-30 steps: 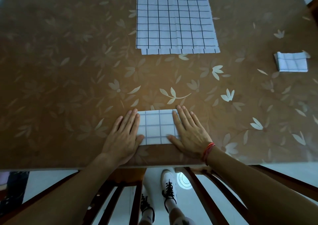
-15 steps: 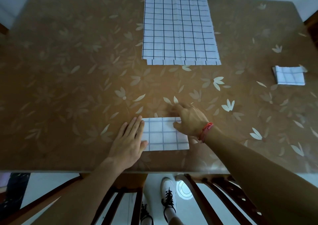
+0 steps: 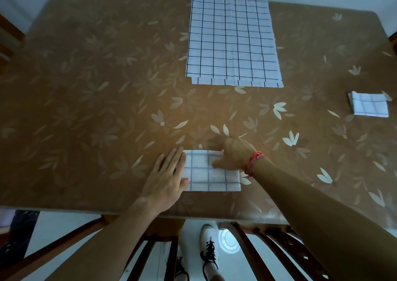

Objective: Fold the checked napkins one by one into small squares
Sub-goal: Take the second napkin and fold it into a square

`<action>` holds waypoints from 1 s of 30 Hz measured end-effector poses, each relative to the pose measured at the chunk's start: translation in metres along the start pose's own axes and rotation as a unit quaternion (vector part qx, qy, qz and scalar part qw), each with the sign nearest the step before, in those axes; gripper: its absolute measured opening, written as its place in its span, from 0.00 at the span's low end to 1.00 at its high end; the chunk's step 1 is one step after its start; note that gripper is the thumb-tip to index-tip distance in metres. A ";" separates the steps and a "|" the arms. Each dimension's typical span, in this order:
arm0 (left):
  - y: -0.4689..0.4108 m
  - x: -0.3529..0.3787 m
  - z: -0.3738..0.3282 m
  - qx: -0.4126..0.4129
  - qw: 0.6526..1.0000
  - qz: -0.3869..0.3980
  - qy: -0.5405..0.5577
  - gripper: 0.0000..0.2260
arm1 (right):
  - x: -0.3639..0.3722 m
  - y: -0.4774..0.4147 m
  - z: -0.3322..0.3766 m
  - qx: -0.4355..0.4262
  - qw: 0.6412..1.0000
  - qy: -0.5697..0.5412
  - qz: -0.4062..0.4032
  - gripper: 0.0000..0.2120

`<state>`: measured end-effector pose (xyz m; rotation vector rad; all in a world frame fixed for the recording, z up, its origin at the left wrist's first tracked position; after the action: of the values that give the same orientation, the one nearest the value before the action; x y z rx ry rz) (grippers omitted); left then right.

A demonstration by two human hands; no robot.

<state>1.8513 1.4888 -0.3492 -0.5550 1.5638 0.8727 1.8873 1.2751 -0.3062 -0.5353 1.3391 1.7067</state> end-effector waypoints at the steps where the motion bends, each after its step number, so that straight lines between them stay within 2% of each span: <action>1: 0.000 0.001 0.000 0.001 1.000 0.001 0.000 0.30 | 0.000 -0.004 0.000 -0.007 1.000 -0.024 -0.005 0.25; 6: -0.002 -0.002 0.001 -0.006 1.000 -0.008 0.010 0.31 | 0.000 -0.004 -0.005 0.001 0.998 -0.066 0.000 0.12; 11: 0.004 -0.015 -0.003 -0.012 0.998 -0.045 0.047 0.28 | -0.004 0.009 -0.017 0.013 0.990 -0.137 -0.025 0.10; 14: 0.014 -0.020 -0.009 -0.003 0.994 -0.072 0.079 0.23 | -0.005 0.027 -0.028 0.049 0.970 -0.231 -0.057 0.08; 16: 0.021 -0.022 -0.017 0.011 0.992 -0.080 0.099 0.24 | -0.001 0.039 -0.036 0.087 0.955 -0.273 -0.078 0.04; 20: 0.034 -0.023 -0.038 0.018 0.987 -0.101 0.127 0.27 | 0.021 0.066 -0.047 0.175 0.887 -0.419 -0.090 0.03; 23: 0.041 -0.022 -0.052 0.007 0.982 -0.122 0.146 0.27 | 0.042 0.084 -0.051 0.199 0.845 -0.481 -0.121 0.03; 25: 0.044 -0.021 -0.058 -0.003 0.978 -0.152 0.143 0.24 | 0.055 0.095 -0.048 0.211 0.810 -0.532 -0.129 0.01; 27: 0.047 -0.021 -0.062 -0.010 0.975 -0.178 0.133 0.19 | 0.067 0.103 -0.043 0.212 0.780 -0.575 -0.126 0.03; 30: 0.050 -0.019 -0.063 -0.010 0.973 -0.198 0.115 0.14 | 0.080 0.113 -0.035 0.212 0.726 -0.649 -0.080 0.04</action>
<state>1.7774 1.4670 -0.3181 -0.9713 1.5759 0.5331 1.7448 1.2681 -0.3172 0.7357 0.5090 1.0607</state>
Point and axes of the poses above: each hand's wrist, its own y-axis away from the middle knuckle, its own x-axis out of the palm, z = x × y, the point moved 4 cm from there along -y, towards the middle knuckle, and after that the axes turned 6 degrees about -y, right-handed, at the moved point
